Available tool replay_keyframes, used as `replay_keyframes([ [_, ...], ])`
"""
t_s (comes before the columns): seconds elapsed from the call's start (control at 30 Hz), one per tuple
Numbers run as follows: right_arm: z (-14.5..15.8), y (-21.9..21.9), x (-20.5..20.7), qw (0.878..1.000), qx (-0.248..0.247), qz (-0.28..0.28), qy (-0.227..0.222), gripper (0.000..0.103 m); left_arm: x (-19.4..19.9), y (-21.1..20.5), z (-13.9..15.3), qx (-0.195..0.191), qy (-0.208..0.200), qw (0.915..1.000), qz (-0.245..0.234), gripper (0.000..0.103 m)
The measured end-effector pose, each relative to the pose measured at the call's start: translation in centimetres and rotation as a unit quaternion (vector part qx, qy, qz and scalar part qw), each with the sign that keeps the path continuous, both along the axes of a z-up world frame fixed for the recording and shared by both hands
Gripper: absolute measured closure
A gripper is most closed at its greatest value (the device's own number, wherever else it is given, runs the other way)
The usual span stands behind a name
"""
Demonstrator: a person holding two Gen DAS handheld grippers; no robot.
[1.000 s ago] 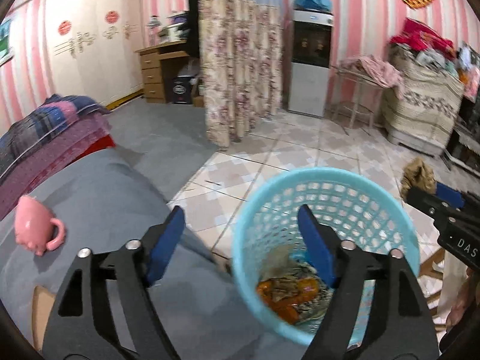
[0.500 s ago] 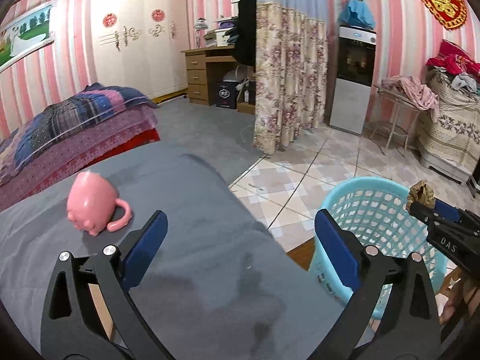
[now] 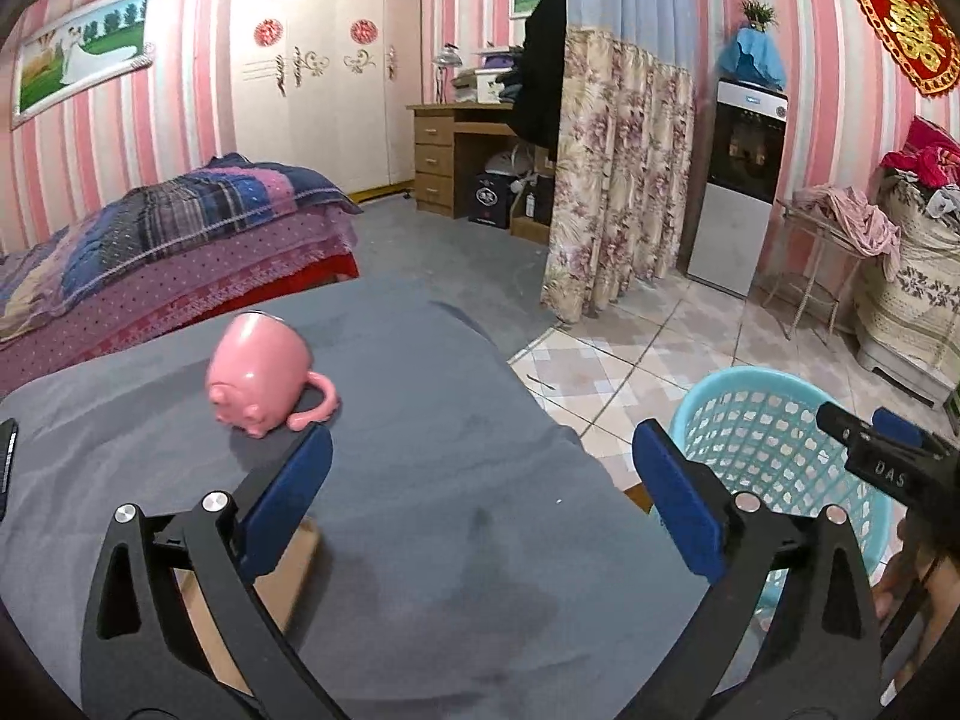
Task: Collect trash
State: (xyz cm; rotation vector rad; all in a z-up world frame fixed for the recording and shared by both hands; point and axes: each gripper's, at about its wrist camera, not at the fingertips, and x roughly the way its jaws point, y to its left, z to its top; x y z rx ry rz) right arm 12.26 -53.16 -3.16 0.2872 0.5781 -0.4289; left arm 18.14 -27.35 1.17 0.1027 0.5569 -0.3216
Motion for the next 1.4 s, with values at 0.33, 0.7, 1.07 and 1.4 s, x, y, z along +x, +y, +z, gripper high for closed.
replay_keyframes([
  [0.33,2.6,5.5,-2.2,0.997,-0.054,0.043,-0.035,0.005,-5.7,5.7,1.5,-0.006,-0.031,0.9989,0.036,0.006],
  [0.7,4.5,13.3,-5.8,0.991,-0.06,0.102,-0.07,0.004,-10.5,15.5,4.1,-0.011,-0.031,0.9964,0.078,0.006],
  [1.07,3.7,22.5,-10.9,0.983,-0.092,0.149,-0.063,0.004,-15.2,19.4,4.1,0.005,-0.042,0.9956,0.084,0.005],
  [1.4,2.8,26.3,-14.1,0.977,-0.11,0.17,-0.061,0.005,-17.3,20.2,2.4,0.013,-0.044,0.9956,0.082,0.005],
])
